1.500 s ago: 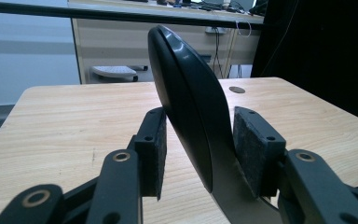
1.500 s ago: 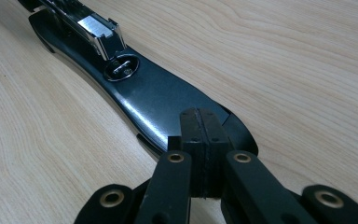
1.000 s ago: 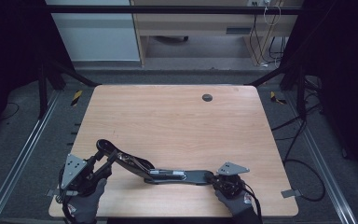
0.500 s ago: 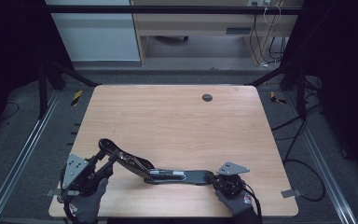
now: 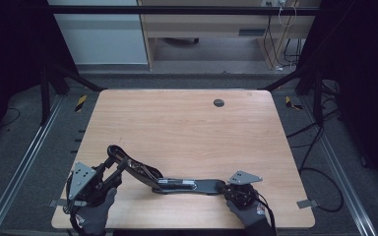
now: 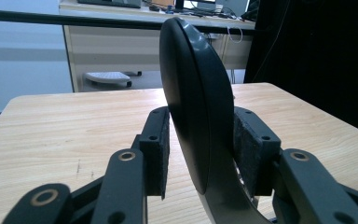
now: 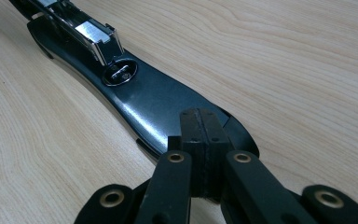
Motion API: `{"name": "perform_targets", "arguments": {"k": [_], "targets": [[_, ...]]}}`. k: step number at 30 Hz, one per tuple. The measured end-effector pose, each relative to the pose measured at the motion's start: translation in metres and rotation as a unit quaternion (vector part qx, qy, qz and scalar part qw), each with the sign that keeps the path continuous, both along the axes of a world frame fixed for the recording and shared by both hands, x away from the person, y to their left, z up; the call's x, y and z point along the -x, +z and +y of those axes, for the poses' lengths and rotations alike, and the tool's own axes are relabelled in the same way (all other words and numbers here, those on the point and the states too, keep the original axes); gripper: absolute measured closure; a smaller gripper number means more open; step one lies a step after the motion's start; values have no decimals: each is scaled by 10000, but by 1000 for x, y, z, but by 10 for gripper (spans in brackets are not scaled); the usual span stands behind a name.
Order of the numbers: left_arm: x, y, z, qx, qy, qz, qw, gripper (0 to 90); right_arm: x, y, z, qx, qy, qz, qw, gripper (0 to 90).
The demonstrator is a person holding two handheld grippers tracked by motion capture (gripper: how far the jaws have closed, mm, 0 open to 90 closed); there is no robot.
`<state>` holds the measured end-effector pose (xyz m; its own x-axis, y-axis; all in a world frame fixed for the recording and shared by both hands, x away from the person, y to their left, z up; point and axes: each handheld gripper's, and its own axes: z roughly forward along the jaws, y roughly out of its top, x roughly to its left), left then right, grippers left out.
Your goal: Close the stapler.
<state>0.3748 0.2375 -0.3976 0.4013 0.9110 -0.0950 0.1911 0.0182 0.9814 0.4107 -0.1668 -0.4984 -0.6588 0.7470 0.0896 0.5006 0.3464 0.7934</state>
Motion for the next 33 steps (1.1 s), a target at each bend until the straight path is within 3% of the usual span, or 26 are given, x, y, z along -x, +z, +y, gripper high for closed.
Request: {"name": "perform_targets", "arguments": {"k": [13,31,33], "targets": [[0,7,-20,-93,-182,-140,9997,604,0,0,-2,-13,-45,3,10000,900],[-2,16,-52,-482,-361,-248,9979,605,0,-1,-3,-54,-55,33,10000,900],[-2,17,-58,-599,-365,-289,9971,604,0,0,-3,-66,-58,46,10000,900]]}}
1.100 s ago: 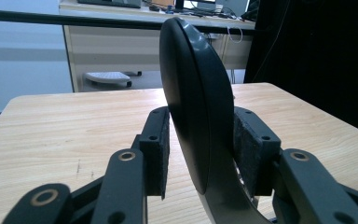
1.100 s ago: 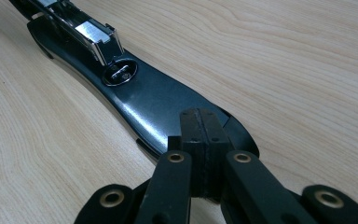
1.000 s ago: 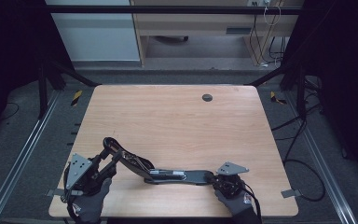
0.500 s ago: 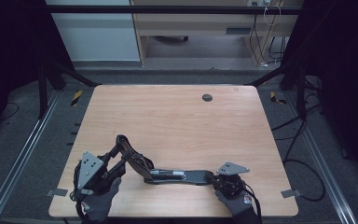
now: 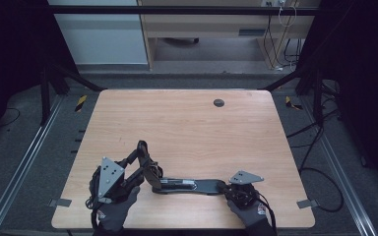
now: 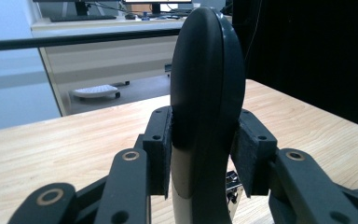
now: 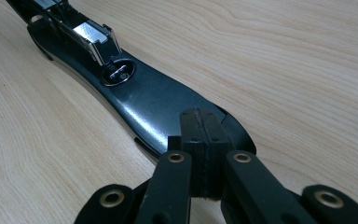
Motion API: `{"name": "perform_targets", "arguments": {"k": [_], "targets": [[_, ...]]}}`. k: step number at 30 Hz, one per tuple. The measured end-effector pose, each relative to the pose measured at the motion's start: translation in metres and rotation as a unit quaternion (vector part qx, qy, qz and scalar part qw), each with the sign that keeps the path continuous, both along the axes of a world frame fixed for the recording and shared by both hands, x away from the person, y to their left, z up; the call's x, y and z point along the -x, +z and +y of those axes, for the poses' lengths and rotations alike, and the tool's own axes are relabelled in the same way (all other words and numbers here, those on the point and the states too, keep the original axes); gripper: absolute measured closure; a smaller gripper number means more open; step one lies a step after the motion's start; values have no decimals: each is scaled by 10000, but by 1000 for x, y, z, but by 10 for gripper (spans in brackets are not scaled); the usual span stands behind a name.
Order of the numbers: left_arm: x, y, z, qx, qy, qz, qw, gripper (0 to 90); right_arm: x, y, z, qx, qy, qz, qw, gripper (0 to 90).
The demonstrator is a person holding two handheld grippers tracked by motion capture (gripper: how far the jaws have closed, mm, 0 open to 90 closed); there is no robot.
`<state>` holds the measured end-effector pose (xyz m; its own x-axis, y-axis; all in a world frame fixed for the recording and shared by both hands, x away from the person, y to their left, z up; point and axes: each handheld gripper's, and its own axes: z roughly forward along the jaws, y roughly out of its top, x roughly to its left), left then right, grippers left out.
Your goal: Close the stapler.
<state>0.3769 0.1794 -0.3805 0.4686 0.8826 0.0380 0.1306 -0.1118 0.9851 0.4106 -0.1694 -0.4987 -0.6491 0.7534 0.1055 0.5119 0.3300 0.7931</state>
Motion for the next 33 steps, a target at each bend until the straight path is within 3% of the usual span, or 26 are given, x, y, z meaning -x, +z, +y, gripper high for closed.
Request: {"name": "perform_targets", "arguments": {"k": [5,16,23,24,33], "targets": [[1,2,-11,-239,-6,-65,9997,604,0,0,0,-12,1,10,10000,900],[1,4,-25,-525,-51,-95,9986,597,0,0,0,-6,-7,8,10000,900],[1,6,-37,-800,-91,-192,9966,592,0,0,0,-7,-3,12,10000,900],[2,5,-39,-808,-87,-121,9966,591,0,0,0,-2,3,-8,10000,900],[2,5,-50,-1058,-141,-153,9942,584,0,-1,-1,-42,-2,10,10000,900]]}}
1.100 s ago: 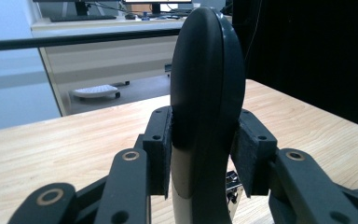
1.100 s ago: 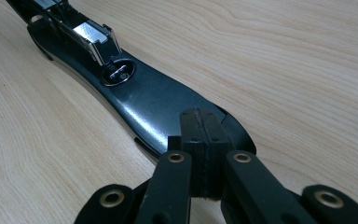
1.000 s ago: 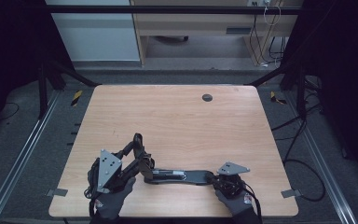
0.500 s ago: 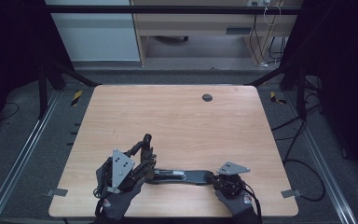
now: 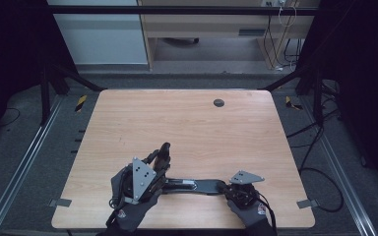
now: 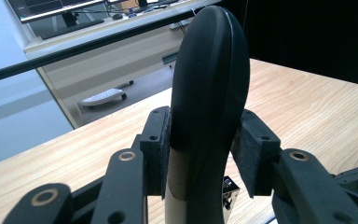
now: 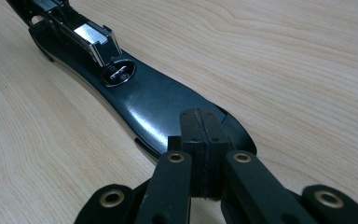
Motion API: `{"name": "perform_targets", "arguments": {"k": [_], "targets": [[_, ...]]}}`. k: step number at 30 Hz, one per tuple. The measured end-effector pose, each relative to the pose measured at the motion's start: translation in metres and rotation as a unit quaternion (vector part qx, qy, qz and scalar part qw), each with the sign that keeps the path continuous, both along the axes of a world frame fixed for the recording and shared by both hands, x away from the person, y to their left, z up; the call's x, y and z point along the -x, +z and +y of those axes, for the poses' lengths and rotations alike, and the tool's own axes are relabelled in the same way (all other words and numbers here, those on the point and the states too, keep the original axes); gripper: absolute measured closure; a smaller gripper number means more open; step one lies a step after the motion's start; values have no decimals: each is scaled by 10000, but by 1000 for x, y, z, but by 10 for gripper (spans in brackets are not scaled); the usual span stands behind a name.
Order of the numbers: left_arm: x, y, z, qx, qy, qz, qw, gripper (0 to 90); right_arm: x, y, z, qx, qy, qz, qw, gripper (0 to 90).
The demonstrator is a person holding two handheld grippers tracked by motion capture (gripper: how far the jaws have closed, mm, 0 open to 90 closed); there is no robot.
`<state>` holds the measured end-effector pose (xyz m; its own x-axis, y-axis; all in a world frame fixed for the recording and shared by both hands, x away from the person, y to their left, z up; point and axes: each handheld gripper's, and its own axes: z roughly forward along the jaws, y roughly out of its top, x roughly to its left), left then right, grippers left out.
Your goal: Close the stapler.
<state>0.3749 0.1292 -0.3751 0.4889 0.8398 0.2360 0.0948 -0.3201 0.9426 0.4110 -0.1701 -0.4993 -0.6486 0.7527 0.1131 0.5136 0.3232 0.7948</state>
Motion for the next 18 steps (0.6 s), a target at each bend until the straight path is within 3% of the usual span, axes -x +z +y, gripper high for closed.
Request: {"name": "perform_targets", "arguments": {"k": [9,18], "targets": [[0,-3,-11,-101,-126,-6,9999,567,0,0,0,-1,0,-3,10000,900],[0,-10,-39,-608,-244,-125,9978,552,1,0,0,6,21,-6,10000,900]]}}
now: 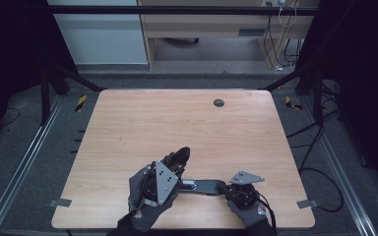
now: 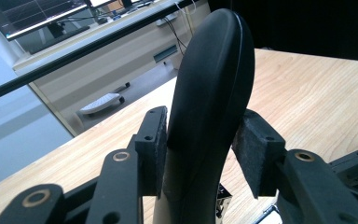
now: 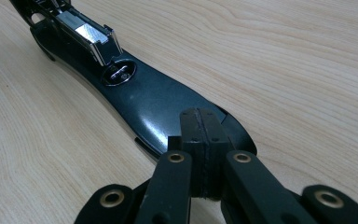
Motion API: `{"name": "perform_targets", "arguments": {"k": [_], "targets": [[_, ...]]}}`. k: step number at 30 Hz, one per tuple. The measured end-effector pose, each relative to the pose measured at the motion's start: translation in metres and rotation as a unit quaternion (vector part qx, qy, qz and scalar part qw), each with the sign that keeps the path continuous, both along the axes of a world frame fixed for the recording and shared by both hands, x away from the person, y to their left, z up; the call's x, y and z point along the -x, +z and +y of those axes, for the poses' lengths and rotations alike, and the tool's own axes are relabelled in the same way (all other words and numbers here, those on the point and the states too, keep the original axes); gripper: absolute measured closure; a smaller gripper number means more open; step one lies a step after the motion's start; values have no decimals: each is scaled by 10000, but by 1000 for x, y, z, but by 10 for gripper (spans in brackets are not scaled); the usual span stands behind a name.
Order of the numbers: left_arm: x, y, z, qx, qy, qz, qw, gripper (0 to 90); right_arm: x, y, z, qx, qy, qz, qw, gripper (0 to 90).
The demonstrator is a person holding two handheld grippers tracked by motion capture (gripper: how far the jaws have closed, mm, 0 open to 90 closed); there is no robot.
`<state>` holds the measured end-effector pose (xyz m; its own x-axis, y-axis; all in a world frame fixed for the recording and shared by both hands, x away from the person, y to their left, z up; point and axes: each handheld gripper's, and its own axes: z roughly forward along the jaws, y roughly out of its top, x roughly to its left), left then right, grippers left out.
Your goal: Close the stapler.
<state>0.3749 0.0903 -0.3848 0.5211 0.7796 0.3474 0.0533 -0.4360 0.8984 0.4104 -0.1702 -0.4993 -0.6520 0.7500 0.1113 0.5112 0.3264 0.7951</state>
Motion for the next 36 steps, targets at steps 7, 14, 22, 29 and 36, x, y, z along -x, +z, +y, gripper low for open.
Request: {"name": "perform_targets", "arguments": {"k": [7,14,22,29,36], "targets": [[0,-2,-7,-113,-68,0,9999,544,0,0,0,-10,5,-1,10000,900],[0,-4,-12,-212,-109,-12,9997,540,0,0,0,-20,-5,5,10000,900],[0,-7,-17,-347,-138,-54,9993,537,0,0,-1,-54,0,39,10000,900],[1,-10,-24,-530,-149,-117,9984,538,1,0,-1,-57,-5,71,10000,900],[2,-14,-31,-694,-167,-174,9973,537,1,0,-3,-85,-3,66,9999,900]]}}
